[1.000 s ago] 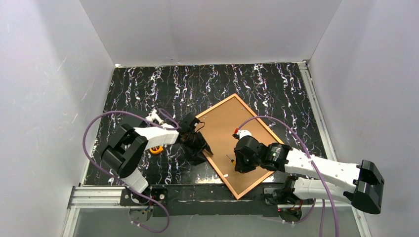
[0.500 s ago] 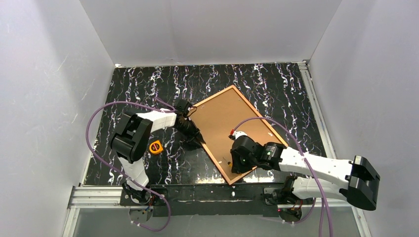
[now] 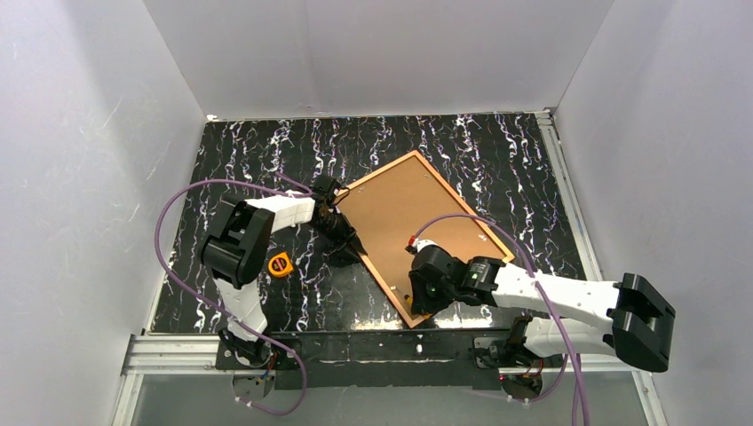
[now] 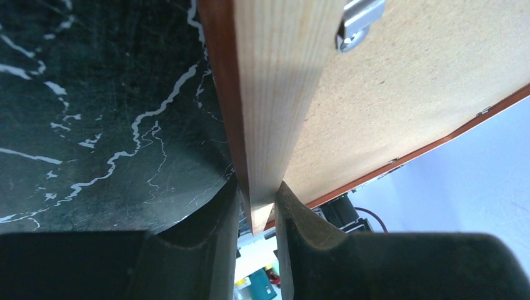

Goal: Take the photo out of the frame

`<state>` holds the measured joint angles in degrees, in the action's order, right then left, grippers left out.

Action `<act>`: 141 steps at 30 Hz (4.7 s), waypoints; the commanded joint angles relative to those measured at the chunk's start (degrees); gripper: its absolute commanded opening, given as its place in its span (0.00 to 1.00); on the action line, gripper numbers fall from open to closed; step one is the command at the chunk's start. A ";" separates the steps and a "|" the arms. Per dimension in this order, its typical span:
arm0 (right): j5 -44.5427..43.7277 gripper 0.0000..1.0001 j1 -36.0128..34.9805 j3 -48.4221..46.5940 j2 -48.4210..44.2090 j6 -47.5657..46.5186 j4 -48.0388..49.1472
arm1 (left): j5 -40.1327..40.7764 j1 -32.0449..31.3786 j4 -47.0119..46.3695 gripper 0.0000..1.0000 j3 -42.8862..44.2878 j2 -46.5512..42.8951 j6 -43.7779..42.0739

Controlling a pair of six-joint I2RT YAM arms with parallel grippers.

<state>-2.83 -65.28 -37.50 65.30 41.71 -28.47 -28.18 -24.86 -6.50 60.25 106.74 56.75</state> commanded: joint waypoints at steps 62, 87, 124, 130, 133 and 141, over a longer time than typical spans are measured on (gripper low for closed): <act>-30.30 0.01 30.85 -15.31 -1.99 -8.57 -15.21 | -5.60 0.20 14.65 0.88 -21.01 -42.02 -9.61; -28.51 0.01 64.66 -75.23 64.32 -22.08 -22.12 | -2.73 -8.61 36.98 0.89 -27.85 -81.01 -3.70; -8.68 0.56 72.67 -73.99 58.85 -23.06 -22.92 | -1.23 -8.62 41.42 0.92 -21.34 -80.86 -4.91; -13.16 0.82 71.99 -68.74 45.61 -18.80 -25.10 | 0.03 -8.58 42.71 0.93 -20.94 -79.73 -6.14; -7.84 0.82 67.58 -55.82 34.56 -17.42 -18.84 | 1.09 -8.61 42.89 0.94 -21.01 -79.34 -6.26; -3.03 0.78 37.38 -29.33 15.24 -17.34 -7.61 | 4.52 -8.56 43.15 0.94 -20.42 -77.37 -5.62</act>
<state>-8.14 -15.73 -74.35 82.32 23.64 -39.86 -25.26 -33.23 31.99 38.00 27.81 51.20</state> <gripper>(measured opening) 0.796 0.939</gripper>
